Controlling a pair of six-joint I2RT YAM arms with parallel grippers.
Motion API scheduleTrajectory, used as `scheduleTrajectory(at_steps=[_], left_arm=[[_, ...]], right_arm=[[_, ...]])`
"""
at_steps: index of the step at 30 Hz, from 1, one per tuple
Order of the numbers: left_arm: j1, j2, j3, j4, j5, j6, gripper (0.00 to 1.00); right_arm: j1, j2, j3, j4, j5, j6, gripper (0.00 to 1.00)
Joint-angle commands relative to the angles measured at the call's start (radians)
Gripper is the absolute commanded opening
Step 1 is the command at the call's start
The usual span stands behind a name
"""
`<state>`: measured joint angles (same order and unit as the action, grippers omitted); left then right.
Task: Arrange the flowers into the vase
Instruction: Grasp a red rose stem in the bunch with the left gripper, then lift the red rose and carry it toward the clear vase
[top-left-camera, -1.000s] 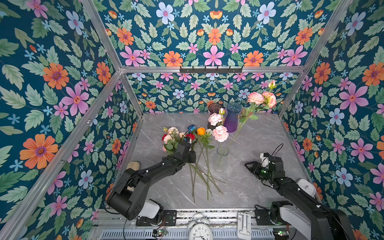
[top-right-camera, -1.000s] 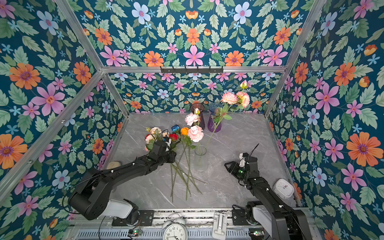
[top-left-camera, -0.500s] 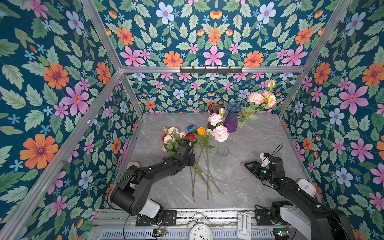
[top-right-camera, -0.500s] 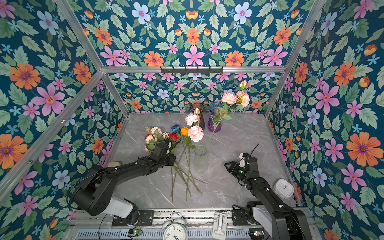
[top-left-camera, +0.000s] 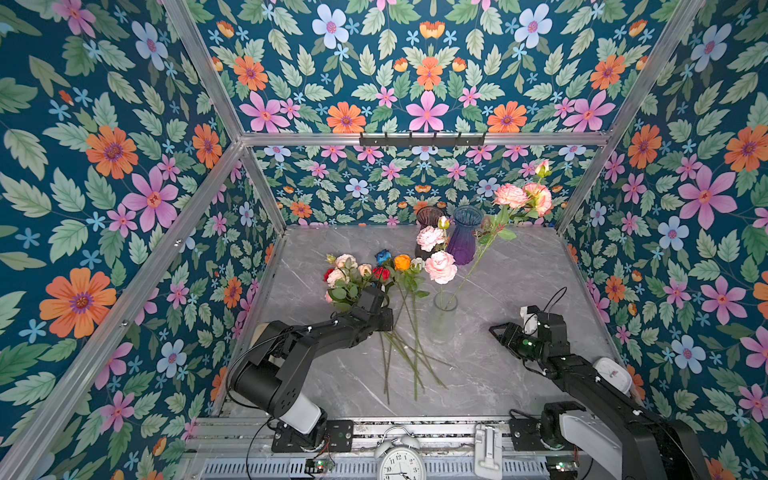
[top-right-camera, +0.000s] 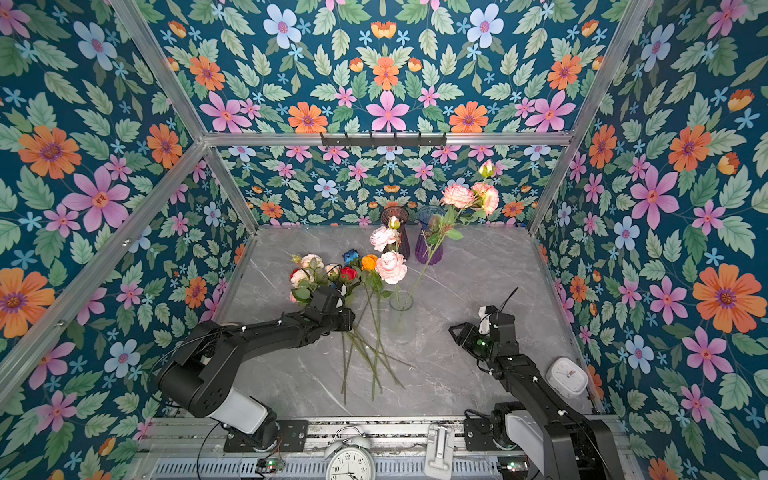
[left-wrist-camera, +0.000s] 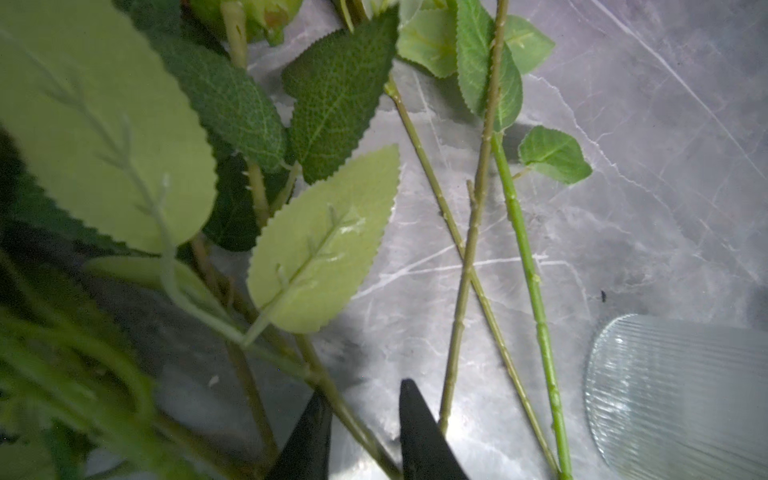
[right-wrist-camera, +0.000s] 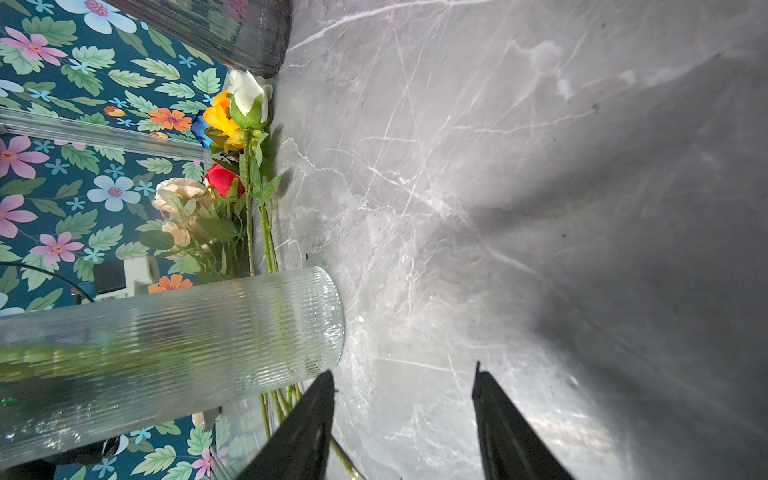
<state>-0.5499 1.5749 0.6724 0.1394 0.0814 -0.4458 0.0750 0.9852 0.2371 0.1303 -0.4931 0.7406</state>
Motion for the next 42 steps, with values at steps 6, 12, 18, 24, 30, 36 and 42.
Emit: scheduleTrajectory(at_steps=[6, 12, 18, 24, 30, 36, 42], left_arm=[[0.007, 0.002, 0.000, 0.089, 0.062, -0.039, 0.10], [0.007, -0.071, -0.023, 0.139, 0.064, -0.062, 0.00], [0.007, -0.201, -0.040, 0.156, 0.054, -0.086, 0.00], [0.008, -0.420, -0.043, 0.137, 0.021, -0.088, 0.00], [0.007, -0.695, -0.042, 0.089, -0.004, -0.054, 0.00], [0.007, -0.890, -0.056, 0.169, 0.076, -0.016, 0.00], [0.006, -0.785, -0.008, 0.315, 0.416, -0.205, 0.00]], right_arm=[[0.000, 0.003, 0.001, 0.029, 0.002, 0.004, 0.55], [0.000, 0.007, 0.004, 0.031, 0.001, 0.002, 0.55], [0.000, 0.016, 0.009, 0.031, 0.003, 0.001, 0.55], [0.000, 0.029, 0.023, 0.025, -0.001, -0.006, 0.55], [0.000, 0.024, 0.024, 0.016, -0.003, -0.010, 0.55], [0.000, -0.031, 0.011, -0.016, -0.003, -0.014, 0.55], [0.000, -0.121, 0.057, -0.182, 0.021, -0.041, 0.55]])
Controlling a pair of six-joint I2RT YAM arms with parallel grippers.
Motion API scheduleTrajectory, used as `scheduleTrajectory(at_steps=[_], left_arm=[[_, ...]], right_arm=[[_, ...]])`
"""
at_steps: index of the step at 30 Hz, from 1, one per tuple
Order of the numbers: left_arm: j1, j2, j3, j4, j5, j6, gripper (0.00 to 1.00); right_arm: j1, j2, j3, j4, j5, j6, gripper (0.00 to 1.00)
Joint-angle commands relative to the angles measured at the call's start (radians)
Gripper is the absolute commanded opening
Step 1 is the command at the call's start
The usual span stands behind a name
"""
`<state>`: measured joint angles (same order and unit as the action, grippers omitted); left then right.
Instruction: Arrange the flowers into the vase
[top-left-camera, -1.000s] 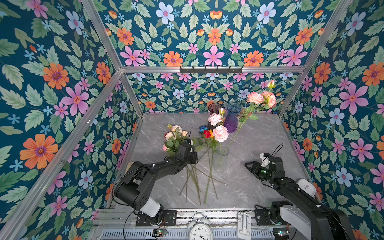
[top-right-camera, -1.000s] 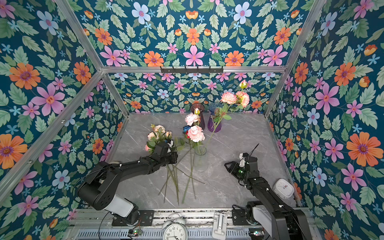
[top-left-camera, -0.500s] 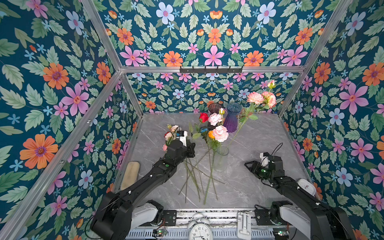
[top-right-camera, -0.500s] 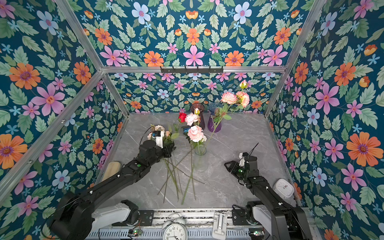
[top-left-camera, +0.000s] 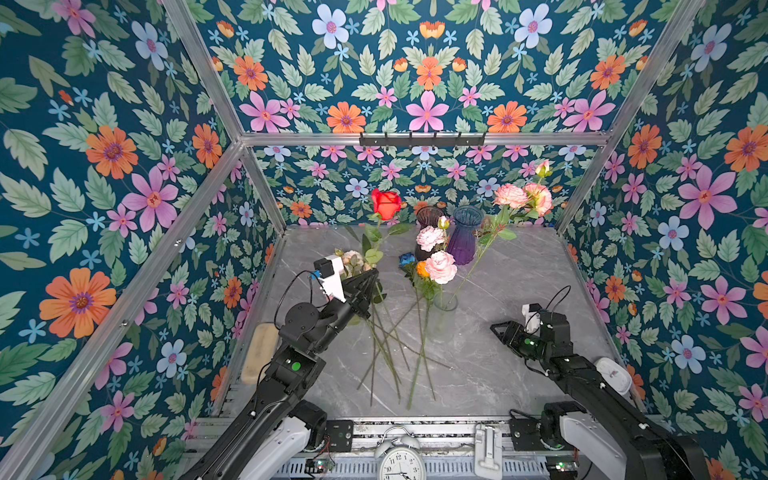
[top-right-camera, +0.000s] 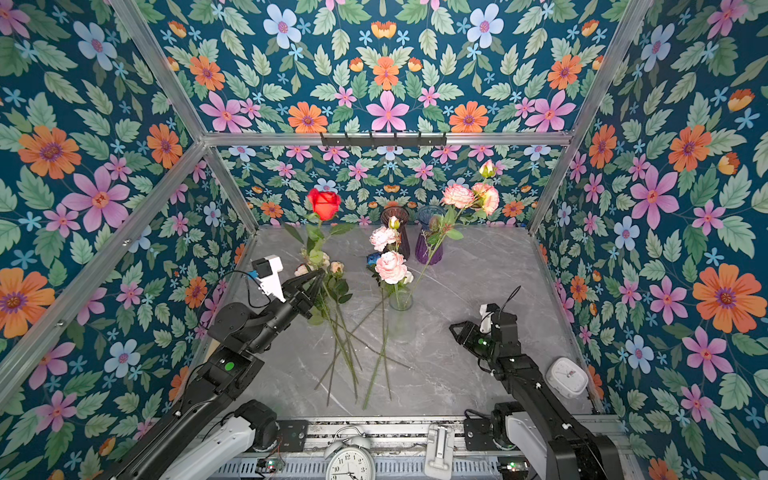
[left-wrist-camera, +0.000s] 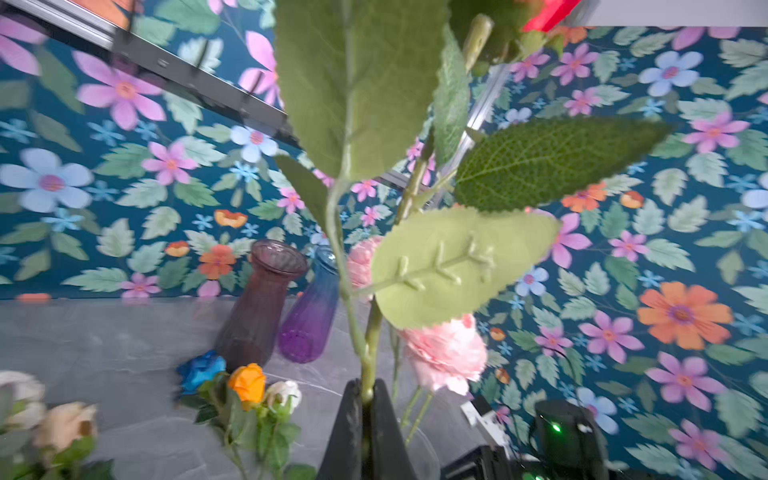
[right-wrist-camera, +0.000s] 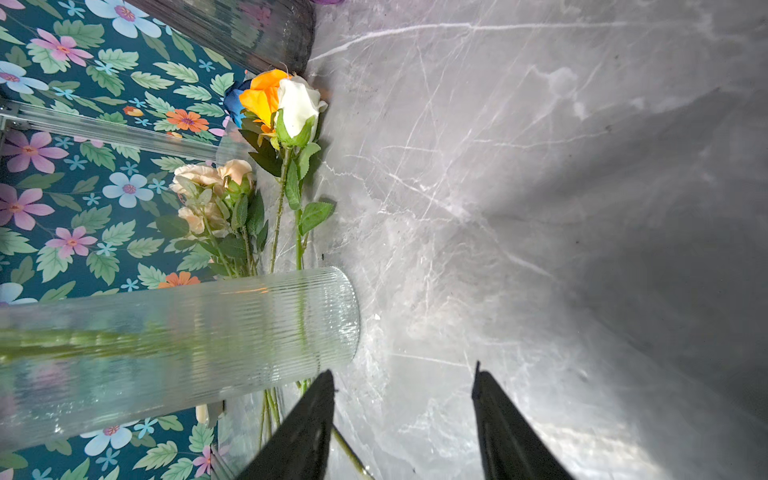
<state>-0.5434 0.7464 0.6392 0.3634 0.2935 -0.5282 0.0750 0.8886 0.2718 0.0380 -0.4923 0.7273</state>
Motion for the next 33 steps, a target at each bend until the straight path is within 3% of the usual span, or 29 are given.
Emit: scheduleTrajectory(at_steps=[1, 3, 5, 10, 16, 22, 26, 28, 31, 33], left_arm=[[-0.001, 0.066, 0.040, 0.102, 0.254, -0.163, 0.00], [-0.003, 0.099, 0.062, 0.133, 0.335, -0.220, 0.00], [-0.003, 0.092, 0.075, 0.107, 0.347, -0.204, 0.00], [-0.008, 0.055, 0.067, -0.007, 0.279, -0.108, 0.00], [-0.012, -0.007, -0.041, 0.141, 0.229, -0.169, 0.00], [-0.013, -0.004, 0.115, -0.033, 0.231, -0.115, 0.00], [-0.014, -0.047, 0.008, 0.164, 0.165, -0.173, 0.00], [-0.013, -0.007, -0.005, 0.214, 0.205, -0.168, 0.00], [-0.018, 0.067, 0.062, 0.050, 0.281, -0.132, 0.00], [-0.023, 0.064, 0.046, 0.068, 0.272, -0.143, 0.00]], right_arm=[[0.001, -0.034, 0.022, -0.099, 0.027, -0.029, 0.56], [0.001, -0.031, -0.004, -0.071, 0.039, -0.021, 0.56], [0.000, -0.011, -0.002, -0.060, 0.052, -0.031, 0.56], [0.000, 0.080, 0.042, -0.070, 0.011, -0.040, 0.55], [0.002, 0.095, 0.031, -0.050, -0.037, -0.060, 0.54], [0.002, 0.091, 0.030, -0.039, -0.044, -0.060, 0.55], [0.003, 0.077, 0.024, -0.041, -0.035, -0.062, 0.55], [0.002, 0.046, 0.011, -0.038, -0.025, -0.063, 0.55], [0.018, 0.013, -0.019, 0.000, -0.030, -0.066, 0.56], [0.097, -0.003, -0.017, -0.004, 0.049, -0.091, 0.56]])
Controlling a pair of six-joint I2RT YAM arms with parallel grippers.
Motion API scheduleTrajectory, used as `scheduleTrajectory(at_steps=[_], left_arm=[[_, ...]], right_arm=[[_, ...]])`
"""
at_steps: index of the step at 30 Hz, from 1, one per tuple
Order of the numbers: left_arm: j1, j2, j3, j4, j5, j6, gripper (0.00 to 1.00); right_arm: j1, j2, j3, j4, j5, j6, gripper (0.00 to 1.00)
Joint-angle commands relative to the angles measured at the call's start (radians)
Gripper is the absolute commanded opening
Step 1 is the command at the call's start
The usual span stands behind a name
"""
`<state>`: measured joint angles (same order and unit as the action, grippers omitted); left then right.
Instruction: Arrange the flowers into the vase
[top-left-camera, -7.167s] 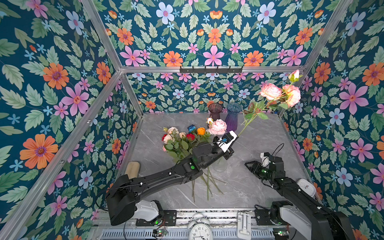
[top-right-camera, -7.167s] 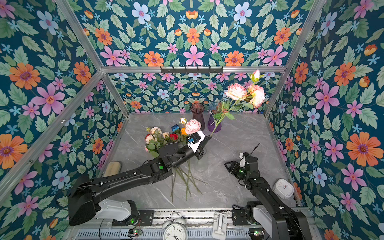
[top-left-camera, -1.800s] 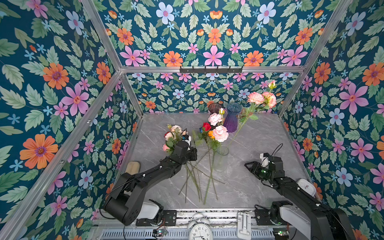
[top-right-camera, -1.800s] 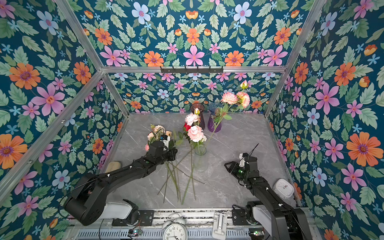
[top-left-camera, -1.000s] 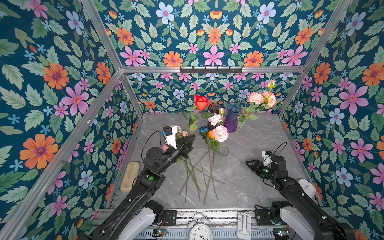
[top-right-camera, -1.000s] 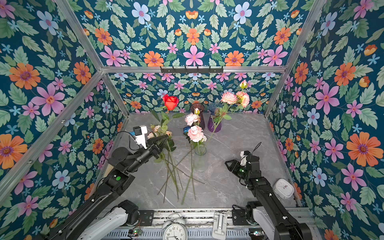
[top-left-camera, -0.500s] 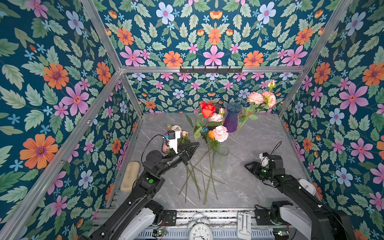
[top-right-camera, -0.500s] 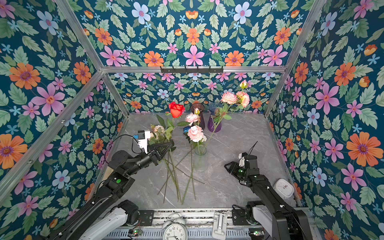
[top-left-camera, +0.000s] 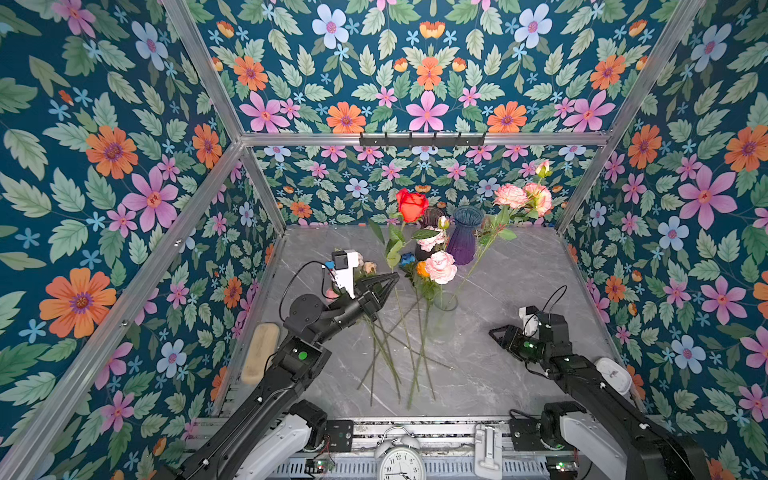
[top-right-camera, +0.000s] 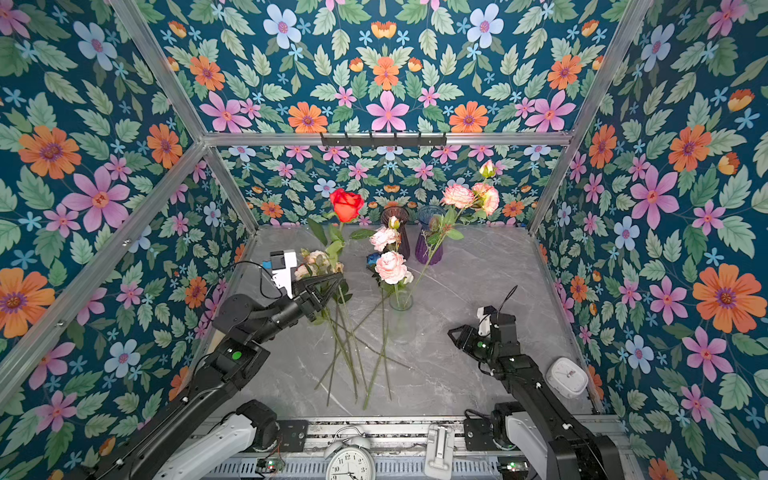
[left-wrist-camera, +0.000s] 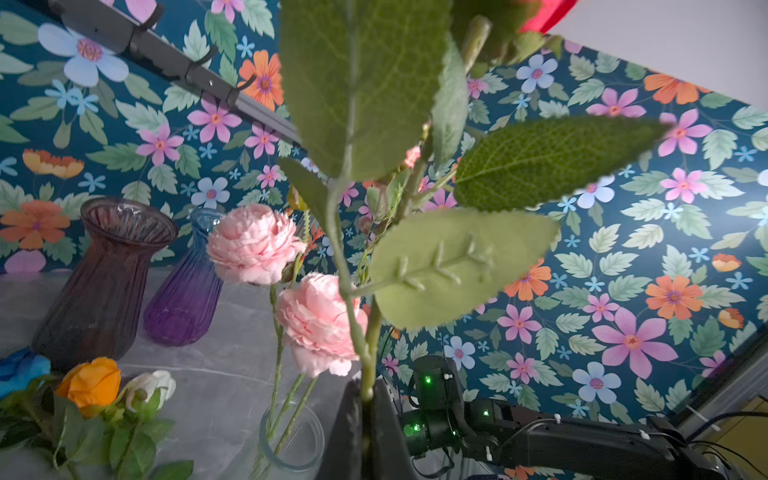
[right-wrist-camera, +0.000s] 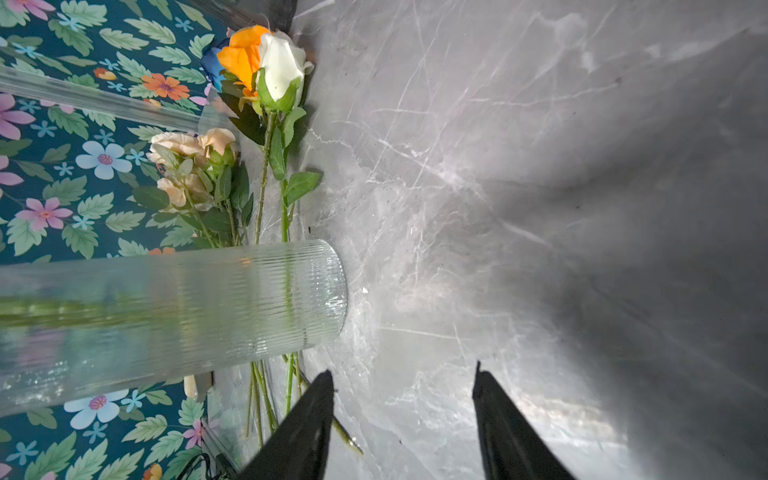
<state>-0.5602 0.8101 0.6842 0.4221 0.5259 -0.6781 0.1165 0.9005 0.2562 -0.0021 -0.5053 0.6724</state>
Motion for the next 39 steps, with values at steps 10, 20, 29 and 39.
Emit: scheduleTrajectory(at_steps=[10, 20, 29, 39], left_arm=[[-0.028, -0.038, 0.085, 0.120, 0.012, 0.079, 0.00], [-0.080, 0.170, 0.221, 0.389, 0.159, 0.268, 0.00], [-0.177, 0.387, 0.362, 0.382, 0.241, 0.664, 0.00], [-0.203, 0.496, 0.499, 0.318, 0.277, 0.804, 0.00]], right_arm=[[0.290, -0.168, 0.108, -0.183, 0.275, -0.157, 0.57], [0.290, -0.450, 0.083, -0.399, 0.391, -0.155, 0.57], [0.290, -0.544, 0.042, -0.395, 0.380, -0.142, 0.60], [0.290, -0.567, 0.037, -0.399, 0.387, -0.142, 0.60]])
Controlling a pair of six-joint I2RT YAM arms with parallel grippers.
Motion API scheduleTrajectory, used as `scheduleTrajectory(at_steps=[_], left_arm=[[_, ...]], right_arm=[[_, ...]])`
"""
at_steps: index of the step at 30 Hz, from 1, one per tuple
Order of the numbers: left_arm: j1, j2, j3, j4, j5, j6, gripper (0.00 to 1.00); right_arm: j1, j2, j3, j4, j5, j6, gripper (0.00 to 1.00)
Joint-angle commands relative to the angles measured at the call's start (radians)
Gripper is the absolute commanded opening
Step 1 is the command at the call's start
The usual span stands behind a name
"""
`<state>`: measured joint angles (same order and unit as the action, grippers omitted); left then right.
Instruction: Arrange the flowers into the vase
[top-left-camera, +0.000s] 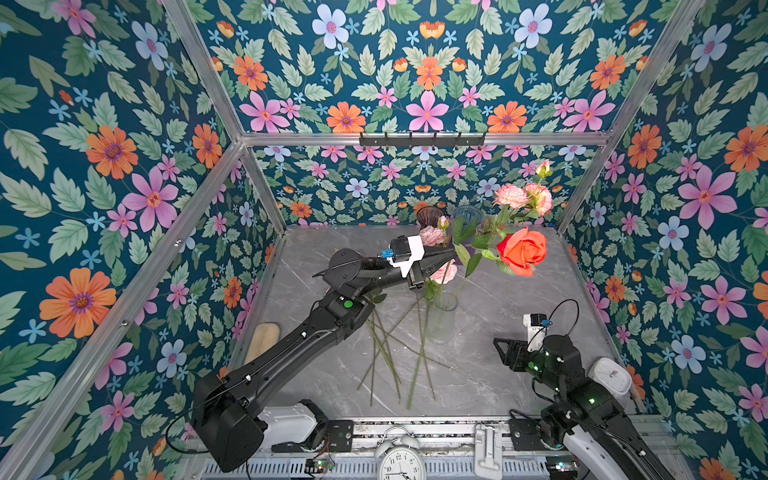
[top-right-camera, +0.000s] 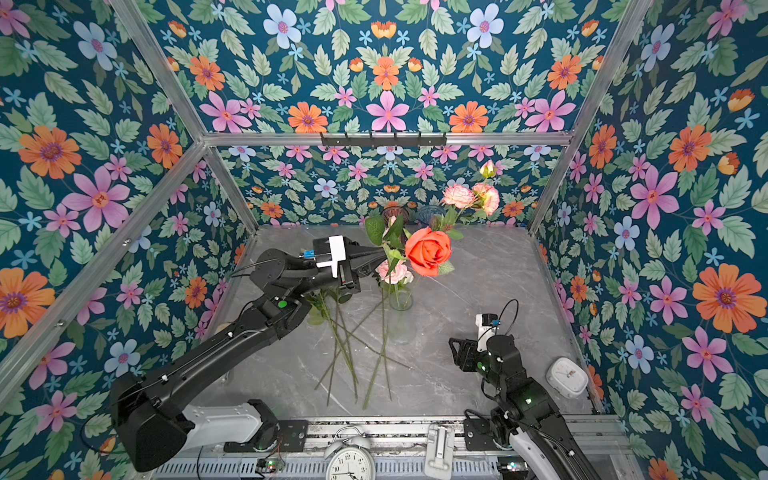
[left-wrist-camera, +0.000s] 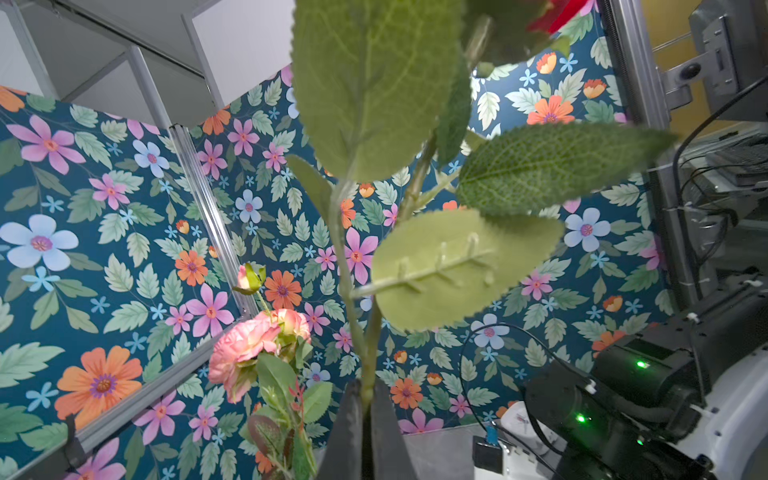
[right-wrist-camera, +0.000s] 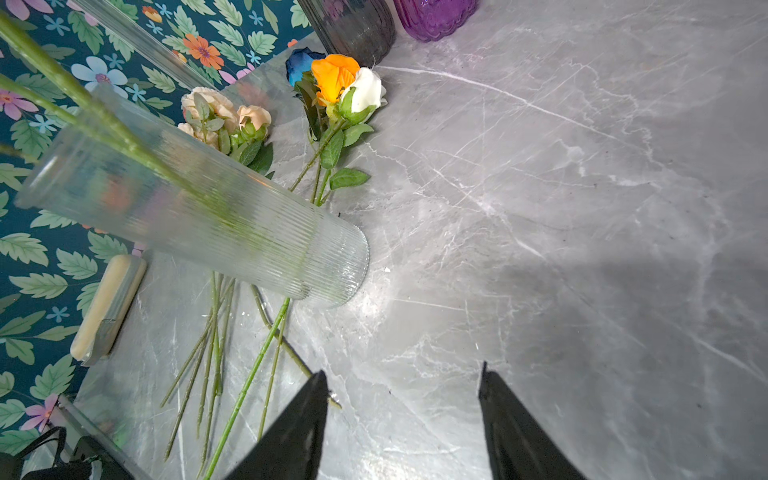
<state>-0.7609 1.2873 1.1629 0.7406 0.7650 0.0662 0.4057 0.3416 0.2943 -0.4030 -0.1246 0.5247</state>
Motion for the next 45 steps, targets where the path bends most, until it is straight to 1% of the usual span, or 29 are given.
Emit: scheduleTrajectory(at_steps=[1, 5, 8, 13, 20, 24, 28, 34, 39, 40, 41, 43, 45], left_arm=[[-0.002, 0.030, 0.025, 0.014, 0.051, 0.056, 0.00], [-0.011, 0.071, 0.027, 0.078, 0.081, 0.053, 0.00], [-0.015, 0.087, 0.018, 0.091, 0.113, 0.094, 0.00], [-0.017, 0.086, 0.008, 0.088, 0.109, 0.120, 0.00], [-0.018, 0.069, -0.008, 0.094, 0.075, 0.050, 0.00], [-0.024, 0.055, -0.056, 0.124, 0.065, 0.002, 0.00], [-0.032, 0.055, -0.129, 0.189, 0.059, -0.057, 0.00], [-0.048, 0.058, -0.227, 0.218, 0.022, -0.042, 0.00], [-0.053, 0.081, -0.244, 0.219, 0.006, -0.038, 0.00], [-0.055, 0.088, -0.244, 0.220, 0.001, -0.040, 0.01], [-0.054, 0.092, -0.243, 0.221, -0.005, -0.040, 0.06], [-0.056, 0.096, -0.244, 0.221, -0.016, -0.039, 0.13], [-0.056, 0.096, -0.244, 0.222, -0.026, -0.036, 0.24]], right_arm=[[0.001, -0.013, -0.001, 0.000, 0.005, 0.006, 0.60], [0.001, -0.034, -0.006, -0.006, -0.003, 0.006, 0.60], [-0.001, -0.052, -0.009, -0.005, -0.003, 0.006, 0.60], [0.001, -0.064, -0.012, -0.007, -0.003, 0.006, 0.60], [0.001, -0.055, -0.012, -0.004, -0.001, 0.006, 0.60], [0.000, -0.065, -0.012, -0.010, -0.003, 0.007, 0.60], [0.000, -0.085, -0.016, -0.018, -0.006, 0.009, 0.60], [0.000, -0.090, -0.018, -0.017, -0.018, 0.008, 0.60], [0.000, -0.090, -0.019, -0.017, -0.024, 0.007, 0.60], [0.001, -0.091, -0.018, -0.016, -0.024, 0.008, 0.60], [0.000, -0.090, -0.019, -0.015, -0.024, 0.007, 0.60], [0.001, -0.092, -0.020, -0.015, -0.024, 0.008, 0.60], [0.000, -0.094, -0.021, -0.015, -0.027, 0.007, 0.60]])
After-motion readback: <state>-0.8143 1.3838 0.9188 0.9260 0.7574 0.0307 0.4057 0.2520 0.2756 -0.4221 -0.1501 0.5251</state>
